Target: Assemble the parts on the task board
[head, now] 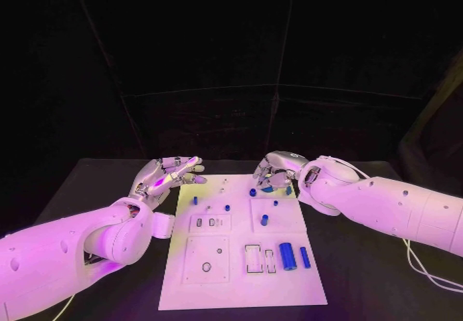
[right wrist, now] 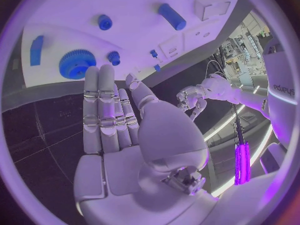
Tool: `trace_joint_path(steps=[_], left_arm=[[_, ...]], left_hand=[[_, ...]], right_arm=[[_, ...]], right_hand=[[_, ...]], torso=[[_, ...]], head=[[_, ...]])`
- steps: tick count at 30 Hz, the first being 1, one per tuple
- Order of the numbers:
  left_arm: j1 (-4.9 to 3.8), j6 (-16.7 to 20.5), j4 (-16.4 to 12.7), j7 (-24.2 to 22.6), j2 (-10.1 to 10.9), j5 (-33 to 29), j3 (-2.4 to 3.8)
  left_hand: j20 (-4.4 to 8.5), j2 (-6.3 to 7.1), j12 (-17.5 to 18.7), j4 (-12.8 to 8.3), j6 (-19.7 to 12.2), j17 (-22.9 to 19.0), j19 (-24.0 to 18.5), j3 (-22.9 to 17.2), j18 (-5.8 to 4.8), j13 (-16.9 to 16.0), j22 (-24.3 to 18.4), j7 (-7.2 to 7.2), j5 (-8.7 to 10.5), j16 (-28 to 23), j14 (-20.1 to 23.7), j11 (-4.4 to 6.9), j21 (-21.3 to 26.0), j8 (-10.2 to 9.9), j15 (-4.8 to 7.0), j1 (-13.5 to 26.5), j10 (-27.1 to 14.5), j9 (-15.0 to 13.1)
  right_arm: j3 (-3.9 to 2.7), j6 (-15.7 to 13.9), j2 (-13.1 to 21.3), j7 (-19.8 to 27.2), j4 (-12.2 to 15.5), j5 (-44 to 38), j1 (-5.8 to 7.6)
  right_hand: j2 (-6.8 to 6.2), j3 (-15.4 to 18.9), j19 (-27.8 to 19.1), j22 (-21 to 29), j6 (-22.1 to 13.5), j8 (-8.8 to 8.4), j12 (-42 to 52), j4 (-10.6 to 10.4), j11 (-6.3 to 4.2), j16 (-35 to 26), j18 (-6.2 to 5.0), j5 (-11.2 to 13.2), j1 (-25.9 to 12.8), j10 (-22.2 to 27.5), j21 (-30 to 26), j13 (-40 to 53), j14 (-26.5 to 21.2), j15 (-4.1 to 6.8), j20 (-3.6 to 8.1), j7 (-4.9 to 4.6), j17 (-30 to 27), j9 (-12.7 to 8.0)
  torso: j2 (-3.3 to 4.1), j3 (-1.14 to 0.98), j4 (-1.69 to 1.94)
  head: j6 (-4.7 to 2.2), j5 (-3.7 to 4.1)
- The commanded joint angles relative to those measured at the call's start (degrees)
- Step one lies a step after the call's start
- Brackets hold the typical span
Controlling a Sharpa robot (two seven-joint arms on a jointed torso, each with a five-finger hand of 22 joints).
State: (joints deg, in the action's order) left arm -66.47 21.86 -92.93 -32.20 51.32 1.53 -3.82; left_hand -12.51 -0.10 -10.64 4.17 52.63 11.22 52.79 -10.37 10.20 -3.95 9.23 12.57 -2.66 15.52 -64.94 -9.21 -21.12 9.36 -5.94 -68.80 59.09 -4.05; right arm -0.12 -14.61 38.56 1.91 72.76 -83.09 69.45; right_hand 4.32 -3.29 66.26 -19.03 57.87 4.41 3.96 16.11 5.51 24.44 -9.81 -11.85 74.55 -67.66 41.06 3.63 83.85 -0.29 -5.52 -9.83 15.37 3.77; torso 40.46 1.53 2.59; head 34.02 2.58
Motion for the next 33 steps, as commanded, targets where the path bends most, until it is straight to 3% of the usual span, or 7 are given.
trace_joint_path(steps=[1, 5, 13, 23, 33], left_arm=[[-0.07, -2.31, -0.16, 0.77, -0.05, 0.63, 0.06], [-0.07, -2.59, 0.00, 0.98, -0.25, 0.63, 0.05], [-0.07, -2.92, 0.07, 1.31, -0.26, 0.63, 0.05], [-0.08, -3.06, 0.13, 1.65, -0.12, 0.63, 0.05], [-0.09, -3.14, 0.42, 1.82, -0.14, 0.63, 0.05]], left_hand=[[0.09, -0.04, 0.32, -0.34, 0.01, 0.05, 0.31, -0.09, 0.31, 0.07, -0.08, 0.20, -0.22, -0.19, -0.51, -0.05, -0.09, -0.19, -0.08, -0.57, 0.16, 0.09], [0.09, -0.04, 0.39, -0.37, -0.01, 0.08, 0.34, -0.07, 0.31, 0.09, -0.09, 0.21, -0.22, -0.23, -0.53, -0.07, -0.08, -0.25, -0.09, -0.57, 0.13, 0.11], [0.08, -0.03, 0.50, -0.40, -0.04, 0.12, 0.37, -0.04, 0.30, 0.10, -0.12, 0.24, -0.22, -0.29, -0.55, -0.09, -0.06, -0.33, -0.10, -0.56, 0.08, 0.14], [0.08, -0.04, 0.57, -0.43, -0.06, 0.15, 0.38, -0.03, 0.30, 0.11, -0.14, 0.27, -0.22, -0.34, -0.55, -0.11, -0.05, -0.38, -0.12, -0.56, 0.06, 0.16], [0.07, -0.14, 0.73, -0.48, -0.10, 0.22, 0.42, -0.04, 0.29, 0.13, -0.18, 0.33, -0.22, -0.44, -0.58, -0.16, -0.02, -0.49, -0.14, -0.59, 0.00, 0.19]], right_arm=[[-0.10, 3.40, -0.49, -5.17, 0.24, -7.57, 0.31], [-0.11, 4.29, -0.96, -5.48, 0.22, -8.32, 0.39], [-0.12, 5.13, -1.77, -5.71, 0.00, -9.15, 0.58], [-0.12, 7.74, -2.46, -5.69, -0.40, -9.29, 0.63], [-0.11, 9.11, -3.13, -5.63, -0.98, -9.31, 0.63]], right_hand=[[-0.21, -0.86, -0.02, -1.84, 0.42, -0.64, -0.28, 0.08, -0.20, 4.65, -0.63, 0.15, -0.83, 0.93, 2.99, 0.11, 2.32, 0.24, 0.03, 0.16, 3.31, 0.02], [-0.50, -1.70, -0.82, -4.19, 0.27, -0.70, -0.30, 0.09, -0.08, 9.66, -0.73, 0.19, -1.21, 1.42, 6.67, 0.13, 2.05, 0.08, -0.01, 0.24, 7.03, 0.01], [-0.73, -2.89, -2.04, -7.27, -0.09, -0.70, -0.33, -0.01, 0.17, 15.34, -0.61, 0.17, -1.51, 2.42, 11.13, 0.12, 1.04, 0.06, -0.46, 0.05, 11.23, 0.01], [-0.40, -4.81, 0.92, -18.77, 0.43, -0.59, -0.28, -0.09, 0.06, 25.72, 0.86, 0.19, -1.74, 1.96, 20.06, 0.12, 1.18, 0.03, -0.58, 0.20, 21.50, 0.06], [0.00, -6.68, 1.33, -22.31, 1.27, -0.47, -0.27, -0.10, -0.10, 29.52, 1.25, 0.57, -1.76, 1.40, 23.12, 0.11, 0.82, 0.16, -0.60, 0.46, 24.93, 0.10]], torso=[[0.93, 0.09, 0.24], [1.23, 0.16, 0.40], [1.85, 0.24, 0.32], [2.07, 0.24, 0.40], [2.25, 0.23, 0.43]], head=[[-0.22, 0.12], [-0.20, 0.19], [-0.30, 0.10], [0.02, -0.06], [0.18, 0.08]])
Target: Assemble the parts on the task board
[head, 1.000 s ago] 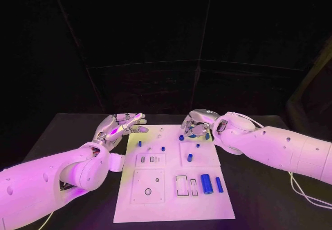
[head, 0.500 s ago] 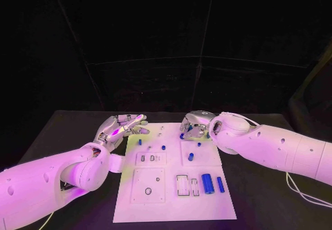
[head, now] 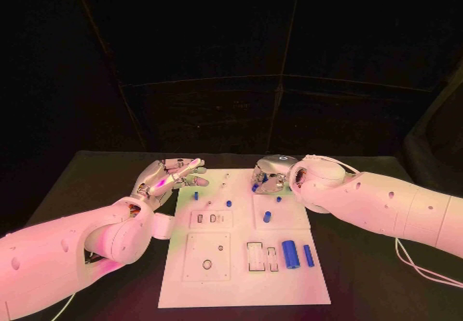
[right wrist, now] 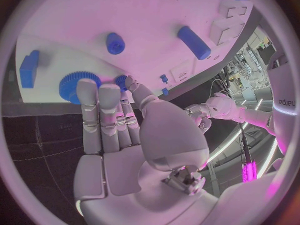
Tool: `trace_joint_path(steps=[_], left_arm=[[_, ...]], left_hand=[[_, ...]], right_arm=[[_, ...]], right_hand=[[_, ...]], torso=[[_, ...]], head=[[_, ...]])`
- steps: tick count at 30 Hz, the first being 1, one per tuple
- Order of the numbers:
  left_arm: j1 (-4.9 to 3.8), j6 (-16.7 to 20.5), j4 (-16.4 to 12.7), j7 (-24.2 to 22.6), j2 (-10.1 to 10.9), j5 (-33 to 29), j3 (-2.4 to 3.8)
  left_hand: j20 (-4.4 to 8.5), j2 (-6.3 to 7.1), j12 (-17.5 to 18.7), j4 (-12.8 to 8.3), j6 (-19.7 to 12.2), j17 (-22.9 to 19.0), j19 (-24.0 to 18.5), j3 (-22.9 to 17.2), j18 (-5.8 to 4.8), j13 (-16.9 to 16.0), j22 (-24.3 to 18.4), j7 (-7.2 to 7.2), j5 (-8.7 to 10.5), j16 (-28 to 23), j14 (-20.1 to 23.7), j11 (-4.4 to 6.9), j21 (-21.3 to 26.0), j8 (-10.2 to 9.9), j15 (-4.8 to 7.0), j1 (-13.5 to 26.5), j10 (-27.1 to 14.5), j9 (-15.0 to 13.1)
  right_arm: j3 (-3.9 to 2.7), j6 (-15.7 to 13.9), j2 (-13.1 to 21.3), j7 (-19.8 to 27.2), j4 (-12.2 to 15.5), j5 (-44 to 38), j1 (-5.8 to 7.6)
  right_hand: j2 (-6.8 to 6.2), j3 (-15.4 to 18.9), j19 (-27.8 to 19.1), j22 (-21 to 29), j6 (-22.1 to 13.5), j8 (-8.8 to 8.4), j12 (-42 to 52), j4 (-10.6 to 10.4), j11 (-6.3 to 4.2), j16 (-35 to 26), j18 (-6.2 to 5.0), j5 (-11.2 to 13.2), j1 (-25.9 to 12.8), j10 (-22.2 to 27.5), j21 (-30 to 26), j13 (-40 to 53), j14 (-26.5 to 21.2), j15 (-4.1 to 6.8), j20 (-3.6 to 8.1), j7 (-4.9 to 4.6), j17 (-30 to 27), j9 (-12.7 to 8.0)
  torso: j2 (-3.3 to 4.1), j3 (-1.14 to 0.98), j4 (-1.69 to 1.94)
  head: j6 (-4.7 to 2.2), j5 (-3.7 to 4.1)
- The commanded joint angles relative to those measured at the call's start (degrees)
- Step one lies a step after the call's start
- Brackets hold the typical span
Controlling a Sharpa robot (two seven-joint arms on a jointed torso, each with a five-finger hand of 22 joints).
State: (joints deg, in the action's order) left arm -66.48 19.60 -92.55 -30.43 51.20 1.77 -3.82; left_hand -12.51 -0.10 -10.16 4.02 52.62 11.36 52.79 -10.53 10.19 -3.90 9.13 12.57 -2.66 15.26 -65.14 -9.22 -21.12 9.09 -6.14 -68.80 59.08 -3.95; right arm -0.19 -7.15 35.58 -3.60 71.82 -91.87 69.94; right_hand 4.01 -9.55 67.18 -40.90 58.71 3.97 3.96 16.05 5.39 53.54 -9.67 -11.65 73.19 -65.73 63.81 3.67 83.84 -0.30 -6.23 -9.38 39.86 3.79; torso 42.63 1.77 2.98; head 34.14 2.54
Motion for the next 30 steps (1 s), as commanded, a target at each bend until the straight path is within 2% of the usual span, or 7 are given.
trace_joint_path(steps=[1, 8, 12, 16, 22, 25, 30], left_arm=[[-0.08, -0.89, 0.06, 0.07, -0.03, 0.39, 0.05], [-0.08, -0.99, 0.18, 0.23, -0.05, 0.39, 0.05], [-0.08, -1.02, 0.18, 0.30, -0.03, 0.39, 0.05], [-0.08, -1.10, 0.18, 0.41, 0.01, 0.39, 0.05], [-0.08, -1.23, 0.23, 0.52, 0.11, 0.39, 0.05], [-0.08, -1.35, 0.22, 0.55, 0.12, 0.39, 0.05], [-0.08, -1.64, 0.16, 0.61, 0.04, 0.39, 0.05]], left_hand=[[0.07, -0.14, 0.25, -0.33, -0.09, 0.08, 0.42, 0.12, 0.30, 0.09, -0.08, 0.34, -0.22, -0.19, -0.38, -0.16, -0.02, -0.22, 0.06, -0.59, 0.01, 0.09], [0.06, -0.22, 0.35, -0.39, -0.10, 0.13, 0.45, 0.09, 0.29, 0.09, -0.11, 0.37, -0.22, -0.26, -0.40, -0.18, 0.00, -0.29, 0.05, -0.65, -0.01, 0.11], [0.06, -0.22, 0.35, -0.39, -0.10, 0.13, 0.45, 0.09, 0.29, 0.09, -0.11, 0.37, -0.22, -0.26, -0.40, -0.18, 0.00, -0.29, 0.05, -0.65, -0.01, 0.11], [0.06, -0.27, 0.40, -0.42, -0.11, 0.15, 0.46, 0.07, 0.29, 0.09, -0.12, 0.38, -0.22, -0.30, -0.41, -0.19, 0.02, -0.33, 0.04, -0.68, -0.02, 0.12], [0.05, -0.32, 0.46, -0.45, -0.12, 0.18, 0.48, 0.06, 0.29, 0.10, -0.14, 0.40, -0.22, -0.34, -0.43, -0.21, 0.03, -0.37, 0.03, -0.70, -0.03, 0.12], [0.05, -0.32, 0.46, -0.45, -0.12, 0.18, 0.48, 0.06, 0.29, 0.10, -0.14, 0.40, -0.22, -0.34, -0.43, -0.21, 0.03, -0.37, 0.03, -0.70, -0.03, 0.12], [0.05, -0.32, 0.46, -0.45, -0.12, 0.18, 0.48, 0.06, 0.29, 0.10, -0.14, 0.40, -0.22, -0.34, -0.43, -0.21, 0.03, -0.37, 0.03, -0.70, -0.03, 0.12]], right_arm=[[-0.05, 1.75, -0.19, -0.11, -0.07, -0.53, 0.14], [-0.05, 2.03, -0.51, -0.32, -0.40, -0.86, 0.14], [-0.04, 1.17, -0.56, -0.53, -0.42, -1.15, 0.14], [-0.04, -1.97, -0.32, -0.06, 0.18, -1.27, 0.14], [-0.07, -8.92, 0.57, 1.07, 2.13, 0.58, 0.13], [-0.08, -10.81, 0.38, 0.60, 2.14, 1.03, 0.14], [-0.10, -12.51, -1.33, -1.08, 0.31, 1.34, 0.19]], right_hand=[[0.45, -0.83, 0.53, -0.99, 0.59, -0.01, -0.26, -0.01, -0.03, 0.97, 1.18, 0.73, -0.30, -0.66, 0.81, 0.06, 0.82, 0.21, 0.14, 0.10, 0.96, 0.09], [0.99, -3.07, 1.49, -4.46, 1.76, 0.17, -0.16, -0.09, -0.28, 4.16, 1.66, 1.55, -0.22, -1.80, 3.41, 0.10, 0.94, 0.35, 0.25, 0.24, 4.11, 0.16], [1.33, -4.39, 1.62, -5.43, 2.38, 0.23, -0.16, -0.18, -0.42, 5.09, 1.76, 2.33, -0.14, -2.41, 4.25, 0.11, 0.85, 0.45, 0.32, 0.36, 4.85, 0.19], [1.68, -5.86, 1.99, -6.78, 3.13, 0.37, -0.07, -0.33, -0.59, 6.21, 1.94, 3.00, -0.02, -3.21, 5.27, 0.17, 0.83, 0.56, 0.40, 0.43, 5.92, 0.25], [0.88, -7.23, 2.17, -7.93, 3.59, 0.25, -0.25, -0.62, -0.68, 7.36, 2.08, 3.31, -0.53, -3.66, 6.28, 0.14, 0.75, 0.58, 0.45, 0.45, 6.83, 0.25], [0.69, -7.44, 2.09, -7.91, 3.58, 0.18, -0.30, -0.66, -0.65, 7.36, 2.07, 3.31, -0.62, -3.62, 6.33, 0.12, 0.68, 0.57, 0.45, 0.44, 6.73, 0.24], [0.42, -7.87, 2.01, -8.05, 3.54, 0.06, -0.36, -0.84, -0.59, 7.34, 2.08, 3.37, -0.85, -3.52, 6.50, 0.09, 0.53, 0.53, 0.41, 0.40, 6.52, 0.21]], torso=[[0.08, 0.00, 0.05], [0.19, -0.01, 0.09], [0.21, 0.00, 0.07], [0.29, -0.02, 0.04], [0.30, 0.03, 0.09], [0.31, 0.07, 0.17], [0.46, 0.09, 0.33]], head=[[0.07, 0.13], [0.09, 0.14], [0.09, 0.13], [0.05, 0.09], [-0.25, 0.06], [-0.37, 0.09], [-0.61, 0.02]])
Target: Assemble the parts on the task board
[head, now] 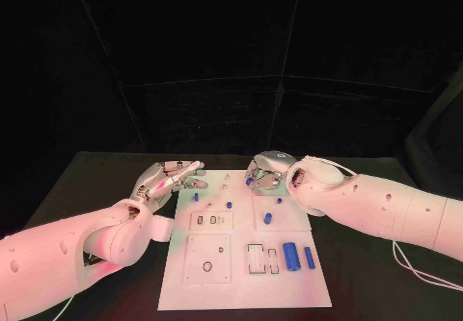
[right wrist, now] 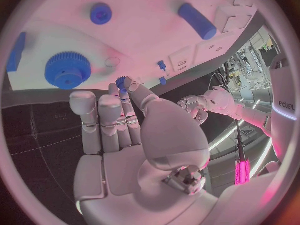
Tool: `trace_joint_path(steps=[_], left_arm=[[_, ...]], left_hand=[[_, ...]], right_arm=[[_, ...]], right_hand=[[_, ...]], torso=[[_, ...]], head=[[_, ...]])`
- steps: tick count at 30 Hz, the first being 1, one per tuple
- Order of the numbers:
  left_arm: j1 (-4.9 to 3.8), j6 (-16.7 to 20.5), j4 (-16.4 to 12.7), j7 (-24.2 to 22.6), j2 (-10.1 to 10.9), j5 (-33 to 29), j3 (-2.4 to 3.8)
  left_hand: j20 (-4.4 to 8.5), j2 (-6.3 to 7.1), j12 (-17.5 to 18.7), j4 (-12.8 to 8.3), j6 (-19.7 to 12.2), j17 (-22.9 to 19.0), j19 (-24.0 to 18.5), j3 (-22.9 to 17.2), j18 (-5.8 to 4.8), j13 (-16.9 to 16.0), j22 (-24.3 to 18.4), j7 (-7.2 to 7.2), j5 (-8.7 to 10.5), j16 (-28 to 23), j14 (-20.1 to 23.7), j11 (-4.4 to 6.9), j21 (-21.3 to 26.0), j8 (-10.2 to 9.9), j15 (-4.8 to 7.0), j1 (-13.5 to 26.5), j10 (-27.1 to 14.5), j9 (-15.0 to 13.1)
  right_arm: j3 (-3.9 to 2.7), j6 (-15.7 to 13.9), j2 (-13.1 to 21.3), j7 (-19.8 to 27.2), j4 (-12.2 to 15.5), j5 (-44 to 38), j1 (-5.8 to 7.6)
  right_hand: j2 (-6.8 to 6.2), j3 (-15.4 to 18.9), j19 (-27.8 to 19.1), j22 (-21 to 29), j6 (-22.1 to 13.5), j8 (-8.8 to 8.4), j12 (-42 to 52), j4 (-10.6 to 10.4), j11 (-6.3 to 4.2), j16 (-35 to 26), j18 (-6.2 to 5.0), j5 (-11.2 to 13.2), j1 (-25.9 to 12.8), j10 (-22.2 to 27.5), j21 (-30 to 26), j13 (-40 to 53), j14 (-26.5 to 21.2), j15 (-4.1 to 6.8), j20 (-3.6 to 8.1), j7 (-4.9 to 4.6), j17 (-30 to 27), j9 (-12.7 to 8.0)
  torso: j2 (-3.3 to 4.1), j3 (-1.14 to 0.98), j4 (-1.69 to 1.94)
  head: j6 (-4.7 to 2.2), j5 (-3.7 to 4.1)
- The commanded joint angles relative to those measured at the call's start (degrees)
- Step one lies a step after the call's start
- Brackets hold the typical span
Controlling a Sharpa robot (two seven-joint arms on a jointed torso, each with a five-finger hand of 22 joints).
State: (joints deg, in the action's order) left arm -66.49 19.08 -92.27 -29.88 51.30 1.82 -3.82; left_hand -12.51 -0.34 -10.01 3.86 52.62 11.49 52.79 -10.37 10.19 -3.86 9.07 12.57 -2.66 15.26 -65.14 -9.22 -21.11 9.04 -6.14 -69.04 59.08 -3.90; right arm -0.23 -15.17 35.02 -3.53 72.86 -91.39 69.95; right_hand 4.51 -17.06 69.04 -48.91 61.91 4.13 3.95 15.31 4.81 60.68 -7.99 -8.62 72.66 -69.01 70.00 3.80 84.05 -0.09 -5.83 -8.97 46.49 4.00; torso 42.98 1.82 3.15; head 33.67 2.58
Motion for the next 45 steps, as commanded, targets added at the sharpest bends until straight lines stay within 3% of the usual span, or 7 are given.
trace_joint_path(steps=[1, 10, 12, 16, 23, 36, 45], left_arm=[[-0.07, -1.15, -0.12, 0.06, -0.07, 0.34, 0.05], [-0.09, -1.26, -0.10, 0.07, -0.15, 0.34, 0.05], [-0.11, -1.28, -0.22, 0.08, -0.11, 0.34, 0.05], [-0.12, -1.35, -0.23, 0.11, -0.19, 0.34, 0.05], [-0.14, -1.46, -0.24, 0.22, -0.22, 0.34, 0.05], [-0.20, -1.56, -0.28, 0.39, -0.18, 0.34, 0.06], [-0.21, -1.65, -0.26, 0.45, -0.21, 0.34, 0.06]], left_hand=[[0.05, -0.14, 0.37, -0.33, -0.12, 0.08, 0.49, -0.12, 0.29, 0.06, -0.11, 0.41, -0.22, -0.38, -0.43, -0.22, 0.04, -0.37, 0.02, -0.50, -0.04, 0.08], [0.04, -0.18, 0.41, -0.35, -0.12, 0.10, 0.50, -0.14, 0.29, 0.06, -0.13, 0.42, -0.22, -0.42, -0.44, -0.23, 0.06, -0.40, 0.02, -0.52, -0.05, 0.09], [0.04, -0.18, 0.41, -0.35, -0.12, 0.10, 0.50, -0.14, 0.29, 0.06, -0.13, 0.42, -0.22, -0.42, -0.44, -0.23, 0.06, -0.40, 0.02, -0.52, -0.05, 0.09], [0.04, -0.18, 0.41, -0.35, -0.12, 0.10, 0.50, -0.14, 0.29, 0.06, -0.13, 0.42, -0.22, -0.42, -0.44, -0.23, 0.06, -0.40, 0.02, -0.52, -0.05, 0.09], [0.04, -0.18, 0.41, -0.35, -0.12, 0.10, 0.50, -0.14, 0.29, 0.06, -0.13, 0.42, -0.22, -0.42, -0.44, -0.23, 0.06, -0.40, 0.02, -0.52, -0.05, 0.09], [0.03, -0.27, 0.50, -0.40, -0.10, 0.15, 0.50, -0.15, 0.29, 0.05, -0.17, 0.42, -0.22, -0.51, -0.44, -0.23, 0.09, -0.46, 0.00, -0.55, -0.03, 0.09], [0.03, -0.27, 0.50, -0.40, -0.10, 0.15, 0.50, -0.15, 0.29, 0.05, -0.17, 0.42, -0.22, -0.51, -0.44, -0.23, 0.09, -0.46, 0.00, -0.55, -0.03, 0.09]], right_arm=[[-0.06, -4.64, -1.13, -1.29, -1.07, 0.87, 0.18], [-0.07, -5.76, -5.42, -1.60, -5.07, 0.95, 0.45], [-0.07, -5.95, -6.37, -1.59, -5.97, 0.96, 0.60], [-0.07, -6.07, -7.95, -1.49, -7.61, 0.96, 0.77], [-0.07, -6.83, -9.63, -1.60, -9.14, 0.74, 0.86], [-0.06, -2.51, -11.14, -1.24, -10.53, 0.69, 0.89], [-0.05, -1.28, -12.10, -1.72, -11.95, 0.53, 0.89]], right_hand=[[-0.08, -0.36, 0.15, -0.03, 0.33, -0.10, -0.34, -0.10, -0.01, 0.20, 0.40, 0.34, -0.33, -0.24, 0.30, -0.04, 0.33, 0.32, 0.01, -0.01, -0.12, 0.00], [-0.57, -1.12, -0.04, -0.13, 0.15, -0.30, -0.40, -0.42, 0.10, 0.35, 0.40, 0.41, -0.70, 0.03, 0.50, -0.08, 0.13, 0.24, -0.07, -0.11, -0.17, -0.05], [-0.59, -1.17, -0.04, -0.16, 0.14, -0.30, -0.40, -0.45, 0.10, 0.36, 0.40, 0.42, -0.73, 0.04, 0.53, -0.08, 0.12, 0.23, -0.07, -0.11, -0.17, -0.05], [-0.64, -1.26, -0.04, -0.21, 0.13, -0.32, -0.40, -0.50, 0.11, 0.39, 0.41, 0.43, -0.78, 0.06, 0.57, -0.08, 0.10, 0.22, -0.08, -0.12, -0.16, -0.05], [-0.76, -1.49, -0.09, -0.24, 0.08, -0.35, -0.40, -0.60, 0.13, 0.53, 0.41, 0.45, -0.86, 0.13, 0.63, -0.08, 0.09, 0.20, -0.11, -0.14, -0.03, -0.06], [-1.36, -2.10, -0.21, -0.44, 0.00, -0.37, -0.36, -1.05, 0.20, 0.83, 0.41, 0.74, -1.30, 0.27, 0.86, -0.07, 0.00, 0.12, -0.19, -0.20, 0.09, -0.07], [-1.66, -2.36, -0.41, -0.31, -0.10, -0.40, -0.38, -1.37, 0.24, 0.75, 0.38, 1.03, -1.57, 0.39, 0.86, -0.07, -0.11, 0.08, -0.24, -0.22, -0.19, -0.08]], torso=[[0.14, 0.03, 0.20], [0.27, -0.01, 0.15], [0.50, 0.07, 0.26], [0.61, 0.18, 0.41], [0.85, 0.27, 0.40], [0.93, 0.23, 0.41], [0.97, 0.30, 0.41]], head=[[-0.15, 0.00], [-0.24, -0.23], [-0.55, -0.16], [-0.43, -0.04], [-0.47, -0.11], [-0.09, -0.41], [0.06, -0.49]])
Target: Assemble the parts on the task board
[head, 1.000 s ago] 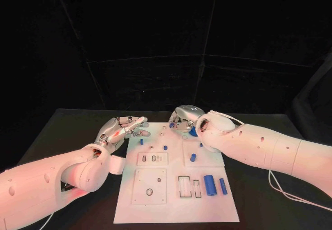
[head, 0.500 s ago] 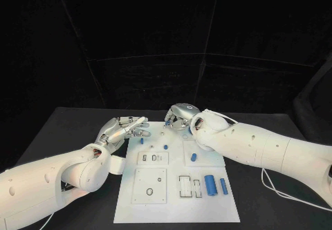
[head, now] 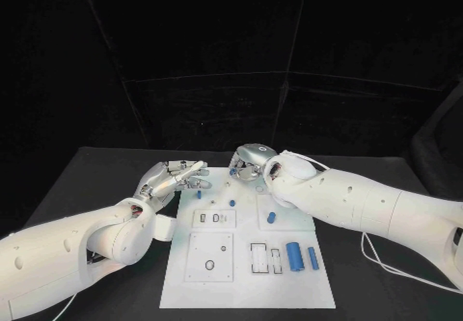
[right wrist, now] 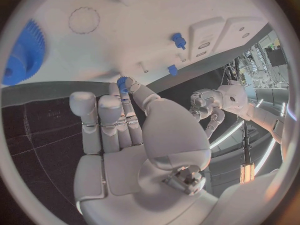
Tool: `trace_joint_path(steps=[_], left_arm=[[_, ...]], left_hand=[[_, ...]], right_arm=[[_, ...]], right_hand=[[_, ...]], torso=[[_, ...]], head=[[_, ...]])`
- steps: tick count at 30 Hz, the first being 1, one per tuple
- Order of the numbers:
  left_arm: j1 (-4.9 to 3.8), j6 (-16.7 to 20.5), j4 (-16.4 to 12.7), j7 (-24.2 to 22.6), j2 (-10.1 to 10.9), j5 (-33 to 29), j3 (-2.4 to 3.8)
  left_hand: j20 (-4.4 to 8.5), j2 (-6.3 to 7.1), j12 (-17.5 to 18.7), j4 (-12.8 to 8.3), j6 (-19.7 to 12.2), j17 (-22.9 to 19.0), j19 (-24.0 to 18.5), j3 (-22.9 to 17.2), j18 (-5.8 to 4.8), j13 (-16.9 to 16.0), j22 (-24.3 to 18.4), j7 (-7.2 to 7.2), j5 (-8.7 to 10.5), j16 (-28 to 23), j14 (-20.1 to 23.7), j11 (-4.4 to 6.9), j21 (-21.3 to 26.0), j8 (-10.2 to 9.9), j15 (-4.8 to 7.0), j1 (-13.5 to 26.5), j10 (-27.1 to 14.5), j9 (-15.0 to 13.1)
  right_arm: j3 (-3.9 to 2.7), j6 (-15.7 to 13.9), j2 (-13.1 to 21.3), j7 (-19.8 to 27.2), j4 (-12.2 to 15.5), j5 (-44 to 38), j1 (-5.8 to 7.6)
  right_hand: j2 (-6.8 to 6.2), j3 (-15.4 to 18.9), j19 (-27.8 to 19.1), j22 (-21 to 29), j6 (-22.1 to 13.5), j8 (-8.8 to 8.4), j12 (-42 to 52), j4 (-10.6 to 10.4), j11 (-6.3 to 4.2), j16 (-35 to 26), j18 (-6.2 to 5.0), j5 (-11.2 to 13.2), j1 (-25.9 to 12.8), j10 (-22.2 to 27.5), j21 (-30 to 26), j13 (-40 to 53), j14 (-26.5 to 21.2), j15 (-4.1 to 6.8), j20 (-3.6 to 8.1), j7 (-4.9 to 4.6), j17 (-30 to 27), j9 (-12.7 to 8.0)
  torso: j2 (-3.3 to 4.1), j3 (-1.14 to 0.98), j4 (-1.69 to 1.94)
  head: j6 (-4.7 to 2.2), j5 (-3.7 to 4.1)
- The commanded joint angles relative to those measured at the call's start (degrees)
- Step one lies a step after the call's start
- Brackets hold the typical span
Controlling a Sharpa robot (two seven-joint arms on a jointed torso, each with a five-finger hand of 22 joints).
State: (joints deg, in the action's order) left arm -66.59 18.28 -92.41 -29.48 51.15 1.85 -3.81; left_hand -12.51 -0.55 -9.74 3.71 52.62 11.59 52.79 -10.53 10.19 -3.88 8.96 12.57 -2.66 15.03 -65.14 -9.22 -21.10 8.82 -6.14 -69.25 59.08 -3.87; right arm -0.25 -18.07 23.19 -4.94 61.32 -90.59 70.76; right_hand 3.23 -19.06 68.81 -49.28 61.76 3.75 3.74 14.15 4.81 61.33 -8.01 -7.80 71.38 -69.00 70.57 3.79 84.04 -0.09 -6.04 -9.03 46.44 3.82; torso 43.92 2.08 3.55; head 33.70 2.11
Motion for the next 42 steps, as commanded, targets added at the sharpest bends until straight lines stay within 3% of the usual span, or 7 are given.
trace_joint_path(steps=[1, 13, 24, 28, 36, 37, 42], left_arm=[[-0.11, -0.88, -0.11, 0.05, -0.07, 0.30, 0.05], [-0.13, -1.12, 0.06, 0.28, -0.13, 0.30, 0.06], [-0.15, -1.31, 0.23, 0.61, -0.10, 0.30, 0.06], [-0.16, -1.39, 0.26, 0.73, 0.01, 0.30, 0.06], [-0.16, -1.46, 0.18, 0.84, 0.48, 0.30, 0.05], [-0.16, -1.47, 0.16, 0.86, 0.56, 0.30, 0.05], [-0.16, -1.56, 0.21, 0.90, 0.60, 0.30, 0.04]], left_hand=[[0.03, -0.05, 0.23, -0.24, -0.10, 0.05, 0.51, 0.01, 0.29, 0.07, -0.06, 0.42, -0.22, -0.29, -0.44, -0.23, 0.09, -0.24, 0.00, -0.33, -0.03, 0.06], [0.03, -0.05, 0.23, -0.24, -0.10, 0.05, 0.51, 0.01, 0.29, 0.07, -0.06, 0.42, -0.22, -0.29, -0.44, -0.23, 0.09, -0.24, 0.00, -0.33, -0.03, 0.06], [0.02, -0.10, 0.34, -0.27, -0.11, 0.11, 0.51, 0.04, 0.29, 0.07, -0.10, 0.43, -0.22, -0.39, -0.44, -0.25, 0.13, -0.32, -0.02, -0.31, -0.03, 0.07], [0.02, -0.10, 0.34, -0.27, -0.11, 0.11, 0.51, 0.04, 0.29, 0.07, -0.10, 0.43, -0.22, -0.39, -0.44, -0.25, 0.13, -0.32, -0.02, -0.31, -0.03, 0.07], [0.01, -0.11, 0.39, -0.26, -0.13, 0.13, 0.51, 0.06, 0.28, 0.08, -0.12, 0.44, -0.22, -0.43, -0.43, -0.26, 0.15, -0.36, -0.03, -0.27, -0.05, 0.08], [0.01, -0.11, 0.39, -0.26, -0.13, 0.13, 0.51, 0.06, 0.28, 0.08, -0.12, 0.44, -0.22, -0.43, -0.43, -0.26, 0.15, -0.36, -0.03, -0.27, -0.05, 0.08], [0.01, -0.14, 0.43, -0.26, -0.13, 0.14, 0.51, 0.07, 0.28, 0.08, -0.13, 0.44, -0.22, -0.47, -0.42, -0.27, 0.17, -0.39, -0.03, -0.26, -0.06, 0.08]], right_arm=[[-0.02, 1.58, -0.39, -0.39, -0.57, -0.32, 0.08], [-0.02, 1.08, -1.48, -0.72, -1.63, -0.75, 0.10], [-0.01, -0.72, -1.09, -0.50, -1.13, -0.82, 0.17], [-0.01, -2.25, 1.04, -0.71, 1.07, -0.61, 0.17], [-0.03, -3.30, 9.80, -2.12, 8.73, 3.38, 0.22], [-0.26, -2.37, 11.63, -2.89, 9.97, 5.13, 0.24], [-0.95, 1.12, 15.53, -5.04, 12.14, 9.28, 0.28]], right_hand=[[-0.41, -0.40, -0.20, 0.06, 0.03, -0.03, -0.18, -0.27, 0.25, 0.09, 0.40, 0.24, -0.33, 0.41, 0.30, -0.07, -0.13, 0.08, -0.03, -0.18, -0.16, 0.09], [-1.88, -1.39, -1.24, 1.01, -1.69, -0.28, -0.34, -1.34, 0.78, -0.67, 0.22, 0.70, -0.99, 2.54, -0.05, -0.22, -0.76, -0.38, -0.38, -0.68, -1.65, -0.11], [-6.24, 2.72, -10.62, 15.64, -15.29, -0.32, 0.16, -4.44, 3.38, -10.68, -2.28, 1.96, -0.47, 15.23, -8.73, -0.14, -5.47, -2.55, -2.48, -2.97, -14.99, -0.26], [-6.22, 4.10, -10.34, 15.99, -14.65, -0.16, 0.86, -5.28, 3.43, -10.91, -2.31, 1.50, 0.59, 15.17, -9.10, -0.03, -5.13, -2.53, -2.55, -3.01, -15.34, -0.08], [-5.38, 5.45, -3.11, 5.81, -7.84, 1.81, 8.33, -8.24, 0.67, -2.93, -0.61, -2.04, 0.23, 1.45, -3.08, 2.28, -0.97, -0.64, -1.23, -1.23, -5.49, 0.74], [-5.97, 6.06, -1.40, 3.22, -7.09, 2.06, 10.39, -9.55, -0.45, -1.13, -0.15, -3.47, -0.92, -2.02, -1.47, 3.49, -0.30, 0.46, -0.29, -0.08, -3.35, 0.75], [-8.57, 9.69, 4.00, -6.23, -7.63, 1.72, 18.98, -13.96, -2.14, 7.92, 1.62, -7.13, -4.54, -8.65, 3.93, 10.18, 2.03, 1.88, 1.45, 1.23, 8.86, 0.38]], torso=[[0.04, 0.02, 0.01], [0.09, 0.04, -0.04], [0.09, 0.00, -0.12], [0.05, -0.08, -0.21], [-0.06, -0.14, -0.73], [-0.13, -0.20, -0.91], [-0.18, -0.36, -1.20]], head=[[0.01, -0.01], [-0.02, -0.09], [-0.09, -0.16], [-0.18, -0.14], [-0.36, -0.23], [-0.41, -0.25], [-0.47, -0.25]])
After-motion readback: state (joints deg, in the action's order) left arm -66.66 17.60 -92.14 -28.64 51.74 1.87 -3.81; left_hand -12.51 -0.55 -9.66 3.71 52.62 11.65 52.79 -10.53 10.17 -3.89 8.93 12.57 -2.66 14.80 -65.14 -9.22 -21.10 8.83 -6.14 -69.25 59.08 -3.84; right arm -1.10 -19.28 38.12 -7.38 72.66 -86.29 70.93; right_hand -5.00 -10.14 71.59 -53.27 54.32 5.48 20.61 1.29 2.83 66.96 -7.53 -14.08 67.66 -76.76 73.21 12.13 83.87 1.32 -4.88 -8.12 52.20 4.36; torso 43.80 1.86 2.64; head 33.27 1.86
